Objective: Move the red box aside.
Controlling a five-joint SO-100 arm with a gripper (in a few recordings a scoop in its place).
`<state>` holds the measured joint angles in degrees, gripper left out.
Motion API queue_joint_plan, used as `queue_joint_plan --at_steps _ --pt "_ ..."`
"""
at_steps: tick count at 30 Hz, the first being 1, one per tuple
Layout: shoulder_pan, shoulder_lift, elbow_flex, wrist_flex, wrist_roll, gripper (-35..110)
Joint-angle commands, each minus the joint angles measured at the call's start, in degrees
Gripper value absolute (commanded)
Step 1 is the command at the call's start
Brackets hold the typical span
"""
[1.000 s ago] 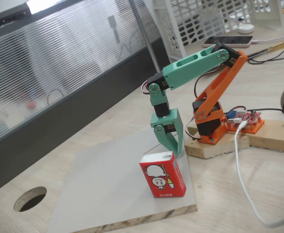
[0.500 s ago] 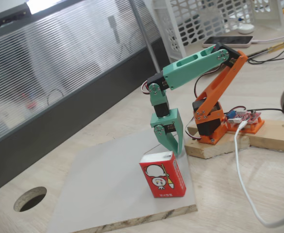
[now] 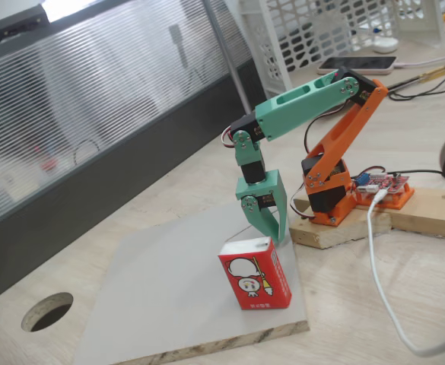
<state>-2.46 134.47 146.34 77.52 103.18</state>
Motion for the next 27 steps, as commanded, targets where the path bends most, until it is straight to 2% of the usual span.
queue_joint_plan --at_steps 1,17,24,27 --pt "-1.1 2.1 0.4 0.1 0.3 4" --pt "-2.2 2.9 -2.3 0.0 0.1 4" --pt "-20.1 0.6 -8.5 0.6 0.8 4" --pt "-23.3 -2.9 -9.0 0.1 0.8 4"
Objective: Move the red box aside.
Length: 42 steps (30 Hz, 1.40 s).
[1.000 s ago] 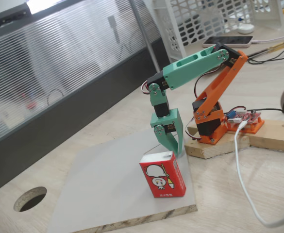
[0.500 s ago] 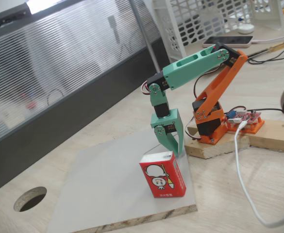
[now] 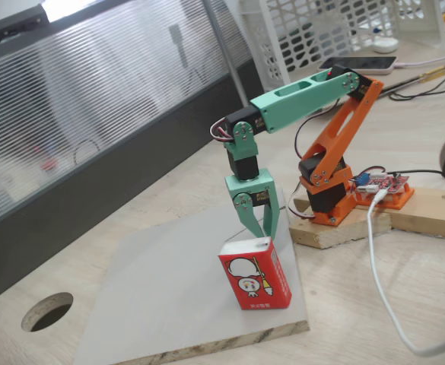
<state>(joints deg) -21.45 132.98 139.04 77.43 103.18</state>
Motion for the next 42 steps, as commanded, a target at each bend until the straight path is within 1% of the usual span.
queue_joint_plan --at_steps 1,5,14,21,27,36,38,42 --pt "-4.7 -2.7 -1.8 0.1 0.8 4" --pt "-5.2 -6.0 -2.2 0.0 0.8 4" --pt "-5.3 -6.2 -5.5 -0.1 0.9 4" --pt "-11.9 -6.7 -8.5 -0.1 0.9 4" --pt "-19.3 -14.4 -8.8 -0.1 0.9 4" --pt "-20.0 -14.9 -8.9 -0.3 0.9 4" --pt "-20.0 -15.2 -8.9 -2.4 1.0 4" --pt "-20.2 -15.6 -8.9 -12.4 1.0 4"
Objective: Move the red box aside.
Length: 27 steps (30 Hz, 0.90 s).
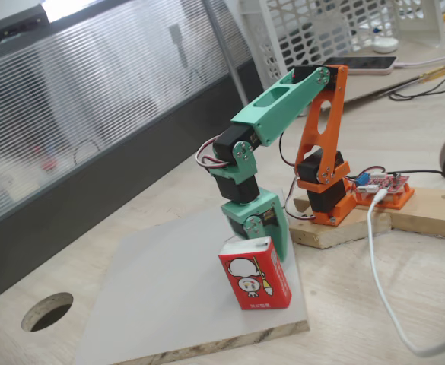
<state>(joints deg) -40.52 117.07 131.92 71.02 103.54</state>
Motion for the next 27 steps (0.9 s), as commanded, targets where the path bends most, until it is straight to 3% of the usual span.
queue_joint_plan --at_steps 1,4,10,13,18,27 --pt "-1.2 0.4 -1.7 -8.4 0.6 4" --pt "-5.4 0.4 -1.7 -13.6 0.6 4" --pt "-35.0 0.4 -1.7 -21.1 0.6 4" --pt "-44.6 0.4 -1.7 -24.8 0.7 4" --pt "-40.0 0.9 -1.5 -25.8 0.6 4" --pt "-16.9 0.6 -0.7 -25.6 0.5 4"
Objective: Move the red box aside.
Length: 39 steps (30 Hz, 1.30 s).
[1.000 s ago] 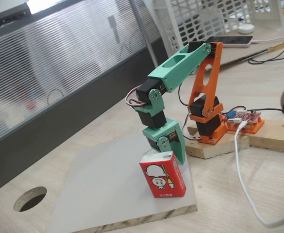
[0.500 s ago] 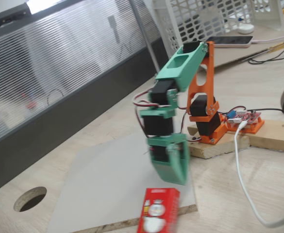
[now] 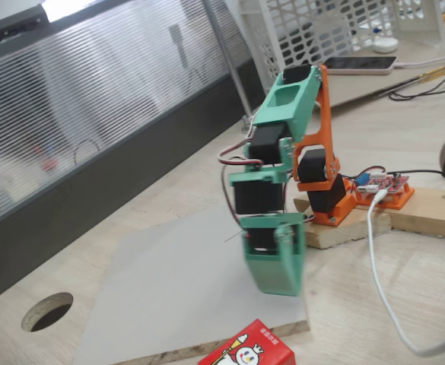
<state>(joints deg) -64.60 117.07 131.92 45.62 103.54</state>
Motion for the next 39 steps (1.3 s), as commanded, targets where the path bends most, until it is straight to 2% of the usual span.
queue_joint_plan --at_steps 1,6,10,14,20,25,34,39 --pt "10.2 0.5 -0.7 -0.1 0.5 4" --pt "22.9 1.1 0.1 0.6 0.1 4" --pt "28.7 1.4 7.1 8.6 -0.1 4" --pt "29.5 7.7 8.9 17.8 -0.1 4" --pt "29.7 23.3 9.0 20.9 -0.1 4" --pt "29.6 22.5 9.7 22.9 -0.1 4" --pt "29.9 22.4 9.8 37.5 -0.2 4" --pt "38.5 22.4 9.3 37.3 -0.3 4"
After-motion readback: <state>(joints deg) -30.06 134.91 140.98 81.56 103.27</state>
